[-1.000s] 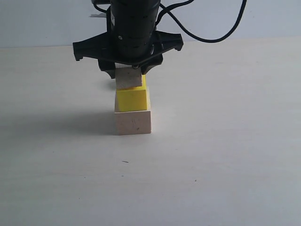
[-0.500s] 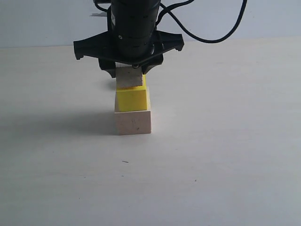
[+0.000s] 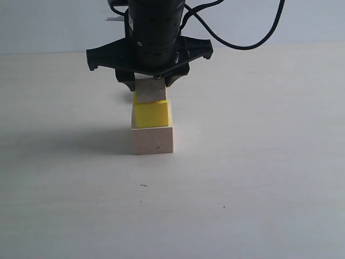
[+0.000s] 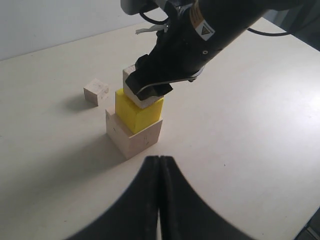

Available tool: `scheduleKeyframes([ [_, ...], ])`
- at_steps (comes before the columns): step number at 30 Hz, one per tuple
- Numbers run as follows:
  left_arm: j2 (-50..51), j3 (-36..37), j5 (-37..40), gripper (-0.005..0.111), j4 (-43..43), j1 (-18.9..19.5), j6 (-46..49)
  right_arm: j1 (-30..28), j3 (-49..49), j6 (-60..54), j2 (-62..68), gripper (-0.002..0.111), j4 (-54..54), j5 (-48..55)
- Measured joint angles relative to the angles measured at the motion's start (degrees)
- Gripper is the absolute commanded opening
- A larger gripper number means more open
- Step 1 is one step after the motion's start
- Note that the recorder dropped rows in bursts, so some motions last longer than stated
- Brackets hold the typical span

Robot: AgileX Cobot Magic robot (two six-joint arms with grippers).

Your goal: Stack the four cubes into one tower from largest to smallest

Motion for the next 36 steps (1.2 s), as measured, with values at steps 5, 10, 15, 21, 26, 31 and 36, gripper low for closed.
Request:
scheduleKeyframes([
  [5,0.0,0.0,0.0,0.0,0.0,0.0,0.0,0.0,0.0,-0.1,0.0,0.059,0.0,0.1],
  [10,0.0,0.0,0.0,0.0,0.0,0.0,0.0,0.0,0.0,-0.1,0.0,0.059,0.0,0.1],
  [15,0.0,0.0,0.0,0.0,0.0,0.0,0.0,0.0,0.0,-0.1,0.0,0.059,0.0,0.0],
  [21,0.0,0.0,0.0,0.0,0.0,0.0,0.0,0.0,0.0,0.0,0.0,0.059,-0.1,-1.1],
  [26,0.0,0.0,0.0,0.0,0.0,0.0,0.0,0.0,0.0,0.2,0.0,0.059,-0.1,-1.6],
  [31,0.0,0.0,0.0,0.0,0.0,0.0,0.0,0.0,0.0,0.5,0.0,0.057,-0.4,-1.6],
  [36,0.0,0.0,0.0,0.0,0.0,0.0,0.0,0.0,0.0,1.3,0.0,0.057,-1.3,-1.7],
])
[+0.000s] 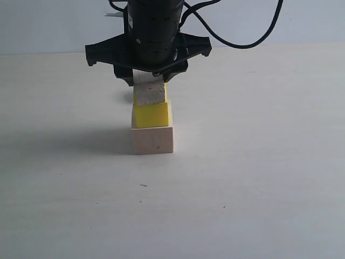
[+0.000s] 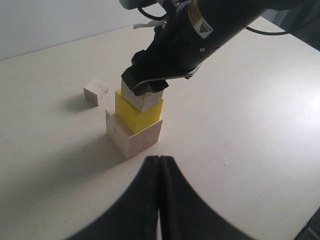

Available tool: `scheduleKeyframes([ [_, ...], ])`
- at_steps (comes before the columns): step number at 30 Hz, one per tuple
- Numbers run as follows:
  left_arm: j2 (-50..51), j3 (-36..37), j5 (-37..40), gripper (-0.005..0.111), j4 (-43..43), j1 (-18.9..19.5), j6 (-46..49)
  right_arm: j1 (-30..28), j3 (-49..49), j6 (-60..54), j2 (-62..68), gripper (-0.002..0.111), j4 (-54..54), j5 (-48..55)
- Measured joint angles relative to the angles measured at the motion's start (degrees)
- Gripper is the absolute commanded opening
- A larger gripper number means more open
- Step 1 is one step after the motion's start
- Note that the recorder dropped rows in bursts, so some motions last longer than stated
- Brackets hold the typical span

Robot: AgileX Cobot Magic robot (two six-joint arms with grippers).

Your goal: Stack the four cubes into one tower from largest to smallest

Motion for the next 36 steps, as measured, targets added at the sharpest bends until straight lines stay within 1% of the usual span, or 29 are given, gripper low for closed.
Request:
scheduleKeyframes([
  [21,0.0,0.0,0.0,0.0,0.0,0.0,0.0,0.0,0.0,4.5,0.0,0.057,-1.0,-0.6],
  [36,0.0,0.0,0.0,0.0,0.0,0.0,0.0,0.0,0.0,5.6,0.0,0.057,-1.4,-0.7],
])
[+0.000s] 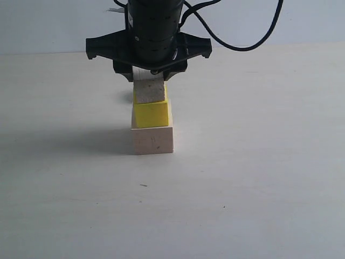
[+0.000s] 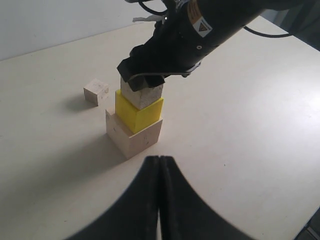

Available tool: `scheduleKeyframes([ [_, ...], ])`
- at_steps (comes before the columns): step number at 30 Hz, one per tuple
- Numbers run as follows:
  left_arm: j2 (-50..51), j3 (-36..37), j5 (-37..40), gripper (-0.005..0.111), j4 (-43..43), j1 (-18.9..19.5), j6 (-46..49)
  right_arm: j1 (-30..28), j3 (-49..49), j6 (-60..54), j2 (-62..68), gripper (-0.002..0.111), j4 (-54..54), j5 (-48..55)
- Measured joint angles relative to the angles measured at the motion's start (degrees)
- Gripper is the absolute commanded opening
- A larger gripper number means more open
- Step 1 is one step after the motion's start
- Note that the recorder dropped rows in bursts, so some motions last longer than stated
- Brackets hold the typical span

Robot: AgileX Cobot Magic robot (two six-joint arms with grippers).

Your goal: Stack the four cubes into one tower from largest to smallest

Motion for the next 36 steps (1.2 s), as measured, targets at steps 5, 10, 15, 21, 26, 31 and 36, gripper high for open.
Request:
scheduleKeyframes([
  [5,0.0,0.0,0.0,0.0,0.0,0.0,0.0,0.0,0.0,0.9,0.0,0.057,0.0,0.0],
  [10,0.0,0.0,0.0,0.0,0.0,0.0,0.0,0.0,0.0,1.0,0.0,0.057,0.1,0.0],
  [15,0.0,0.0,0.0,0.0,0.0,0.0,0.0,0.0,0.0,1.0,0.0,0.07,0.1,0.0],
  [21,0.0,0.0,0.0,0.0,0.0,0.0,0.0,0.0,0.0,1.2,0.0,0.073,0.1,0.0],
  [26,0.0,0.0,0.0,0.0,0.0,0.0,0.0,0.0,0.0,1.2,0.0,0.073,1.6,0.0],
  [31,0.0,0.0,0.0,0.0,0.0,0.0,0.0,0.0,0.0,1.2,-1.0,0.073,3.0,1.3],
  [36,0.0,0.0,0.0,0.0,0.0,0.0,0.0,0.0,0.0,1.2,-4.8,0.073,2.9,1.5],
])
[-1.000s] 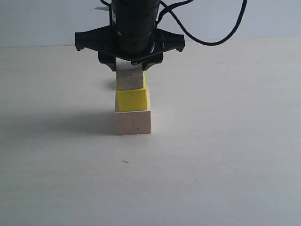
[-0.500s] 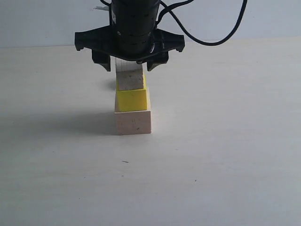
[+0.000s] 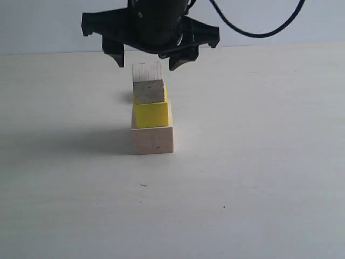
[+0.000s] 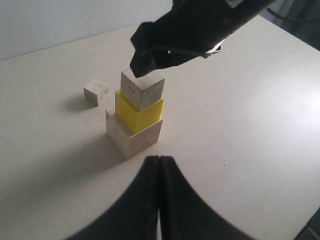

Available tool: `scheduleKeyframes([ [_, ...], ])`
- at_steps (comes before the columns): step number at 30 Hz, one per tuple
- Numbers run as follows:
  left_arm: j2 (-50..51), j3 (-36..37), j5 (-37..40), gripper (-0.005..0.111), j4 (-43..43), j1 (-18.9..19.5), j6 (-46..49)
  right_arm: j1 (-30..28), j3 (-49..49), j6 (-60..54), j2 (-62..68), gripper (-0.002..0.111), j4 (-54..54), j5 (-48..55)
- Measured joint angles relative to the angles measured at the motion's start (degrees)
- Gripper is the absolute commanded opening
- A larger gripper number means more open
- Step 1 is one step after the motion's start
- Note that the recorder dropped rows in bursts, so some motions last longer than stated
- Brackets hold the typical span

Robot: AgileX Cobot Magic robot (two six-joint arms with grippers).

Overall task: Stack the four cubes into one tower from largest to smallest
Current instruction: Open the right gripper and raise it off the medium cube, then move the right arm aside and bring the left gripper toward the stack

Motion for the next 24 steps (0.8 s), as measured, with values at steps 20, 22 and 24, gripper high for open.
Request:
scheduleKeyframes([
  [20,1.1,2.2,0.0,0.0,1.4,0.0,0.0,0.0,0.0,-13.0,-11.3,0.0,-7.4,6.8],
  [22,1.9,3.3,0.0,0.0,1.7,0.0,0.0,-0.1,0.6,-13.2,-11.8,0.0,-8.4,8.2],
  [24,2.9,4.0,0.0,0.0,2.3,0.0,0.0,-0.1,2.6,-13.2,-12.8,0.0,-8.6,8.8],
])
